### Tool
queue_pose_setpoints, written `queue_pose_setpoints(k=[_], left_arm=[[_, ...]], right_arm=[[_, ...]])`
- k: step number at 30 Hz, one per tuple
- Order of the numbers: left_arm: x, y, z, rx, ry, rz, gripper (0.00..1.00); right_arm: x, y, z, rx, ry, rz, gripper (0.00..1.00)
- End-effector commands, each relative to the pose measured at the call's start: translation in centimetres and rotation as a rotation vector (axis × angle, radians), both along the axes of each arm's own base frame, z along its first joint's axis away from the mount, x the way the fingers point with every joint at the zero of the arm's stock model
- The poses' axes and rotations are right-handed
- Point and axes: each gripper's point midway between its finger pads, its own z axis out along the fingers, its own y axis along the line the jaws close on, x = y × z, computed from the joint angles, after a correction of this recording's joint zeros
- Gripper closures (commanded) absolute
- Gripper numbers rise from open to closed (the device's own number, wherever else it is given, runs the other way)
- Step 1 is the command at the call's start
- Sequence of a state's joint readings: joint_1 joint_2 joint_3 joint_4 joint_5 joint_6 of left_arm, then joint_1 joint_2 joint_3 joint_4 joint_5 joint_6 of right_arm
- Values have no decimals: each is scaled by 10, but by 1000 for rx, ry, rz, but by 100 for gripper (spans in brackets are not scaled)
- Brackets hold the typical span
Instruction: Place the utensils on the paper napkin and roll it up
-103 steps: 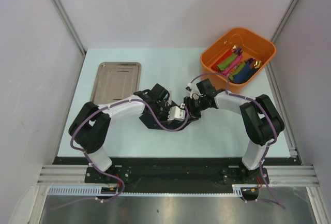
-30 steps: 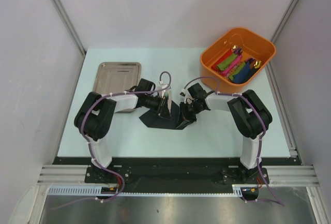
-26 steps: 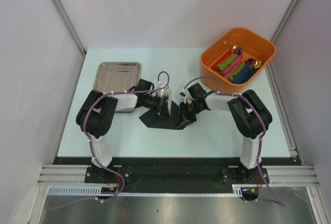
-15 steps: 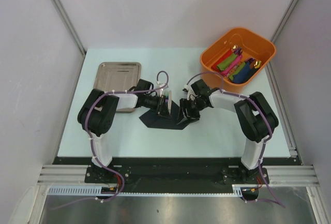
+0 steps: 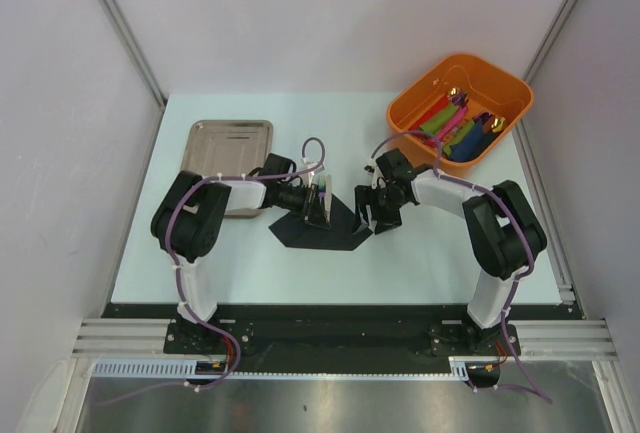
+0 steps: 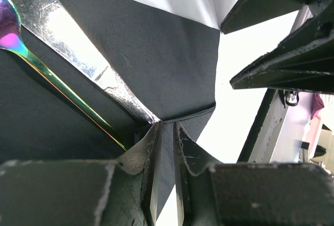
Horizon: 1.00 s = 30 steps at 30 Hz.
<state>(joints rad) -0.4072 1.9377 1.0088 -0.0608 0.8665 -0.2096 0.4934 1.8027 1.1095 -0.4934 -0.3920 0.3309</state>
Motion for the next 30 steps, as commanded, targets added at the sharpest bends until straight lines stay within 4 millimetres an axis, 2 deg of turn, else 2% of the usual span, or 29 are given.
queue_pose_setpoints(k=[1,6,14,19,25,30], left_arm=[[5,1,1,-20,-14,2,81],[6,1,0,-21,-13,3,82],[7,1,0,-21,-13,3,82],[8,1,-1,-25,-11,4,83],[8,2,-2,-24,-5,6,83],[9,2,-1,-27,-13,6,83]], right_arm=[[14,-7,-3,-70,-44,-13,28],[12,-2,-12,-54,-4,-13,29],[8,13,-12,72,92,-17,41],[8,27,5,193,113,-12,46],[5,46,35,336,117,-3,47],[0,53,35,346,139,12,57]])
